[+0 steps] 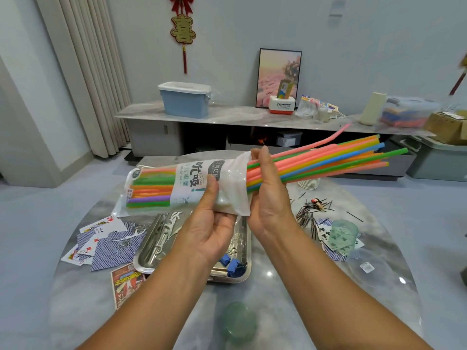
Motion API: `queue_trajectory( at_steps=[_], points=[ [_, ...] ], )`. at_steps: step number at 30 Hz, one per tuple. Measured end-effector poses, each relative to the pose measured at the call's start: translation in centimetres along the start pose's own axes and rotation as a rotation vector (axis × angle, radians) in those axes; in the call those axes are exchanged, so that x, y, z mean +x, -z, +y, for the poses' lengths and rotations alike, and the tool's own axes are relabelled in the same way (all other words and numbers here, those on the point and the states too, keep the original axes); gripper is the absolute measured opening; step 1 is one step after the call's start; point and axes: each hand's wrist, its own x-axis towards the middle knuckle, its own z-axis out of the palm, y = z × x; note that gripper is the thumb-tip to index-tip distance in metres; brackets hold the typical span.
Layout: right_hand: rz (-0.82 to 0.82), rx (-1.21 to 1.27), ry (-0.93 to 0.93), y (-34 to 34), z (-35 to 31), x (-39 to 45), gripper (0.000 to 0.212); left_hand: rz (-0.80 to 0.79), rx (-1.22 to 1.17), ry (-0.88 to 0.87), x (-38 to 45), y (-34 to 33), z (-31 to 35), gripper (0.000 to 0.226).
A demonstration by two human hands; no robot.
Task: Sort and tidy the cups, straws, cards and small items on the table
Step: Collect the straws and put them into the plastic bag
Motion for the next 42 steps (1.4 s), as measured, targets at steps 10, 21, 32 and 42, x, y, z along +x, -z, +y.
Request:
queue_trajectory(
  at_steps=[10,21,32,42],
  points=[
    [-0.190,-0.167,0.030,-1.3,0.3,-1.0,0.031,0.073,-0.053,-0.061,-0.6,-0.5,-0.4,0.036],
    [-0.156,-0.267,-0.110,-0.8,0.7,-1.1,0.039,0.082,-0.052,-0.049,-1.1,-0.8,-1.3,0.026],
    [0.081,-0.199,0.071,-0.3,-2.0,0.3,0.029,0.136,0.110,-0.043,-1.1,-0.9,-0.7,0.032],
    [0.017,-0.089,0.218,-0.9,-2.7,0.6,0.040,0.133,0.104,-0.007,-1.3,-0.8,-0.4,0.029]
  ],
)
